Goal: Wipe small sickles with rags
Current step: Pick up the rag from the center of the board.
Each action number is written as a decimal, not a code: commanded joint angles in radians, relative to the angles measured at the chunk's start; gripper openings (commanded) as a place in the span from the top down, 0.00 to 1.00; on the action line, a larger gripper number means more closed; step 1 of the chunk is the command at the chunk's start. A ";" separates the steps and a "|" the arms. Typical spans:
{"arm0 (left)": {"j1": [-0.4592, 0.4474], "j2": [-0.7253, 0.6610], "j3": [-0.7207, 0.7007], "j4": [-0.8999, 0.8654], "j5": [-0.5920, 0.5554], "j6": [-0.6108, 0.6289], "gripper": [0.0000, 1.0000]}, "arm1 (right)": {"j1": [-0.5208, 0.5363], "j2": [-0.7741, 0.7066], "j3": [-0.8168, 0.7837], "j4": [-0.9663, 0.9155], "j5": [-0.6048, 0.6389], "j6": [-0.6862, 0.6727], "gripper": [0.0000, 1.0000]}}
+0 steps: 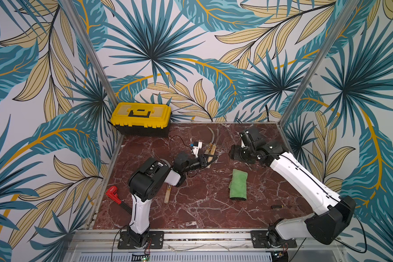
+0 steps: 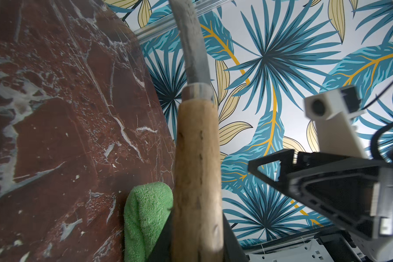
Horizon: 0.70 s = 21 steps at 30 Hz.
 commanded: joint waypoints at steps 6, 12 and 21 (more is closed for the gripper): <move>0.003 -0.043 -0.024 0.047 -0.041 0.006 1.00 | -0.005 0.050 -0.243 -0.003 -0.003 0.077 0.27; 0.003 -0.031 -0.029 0.072 -0.063 -0.007 1.00 | -0.007 0.150 -0.296 0.067 -0.035 0.115 0.27; 0.019 -0.026 -0.045 0.102 -0.051 -0.021 1.00 | -0.006 0.119 -0.362 0.084 -0.062 0.202 0.25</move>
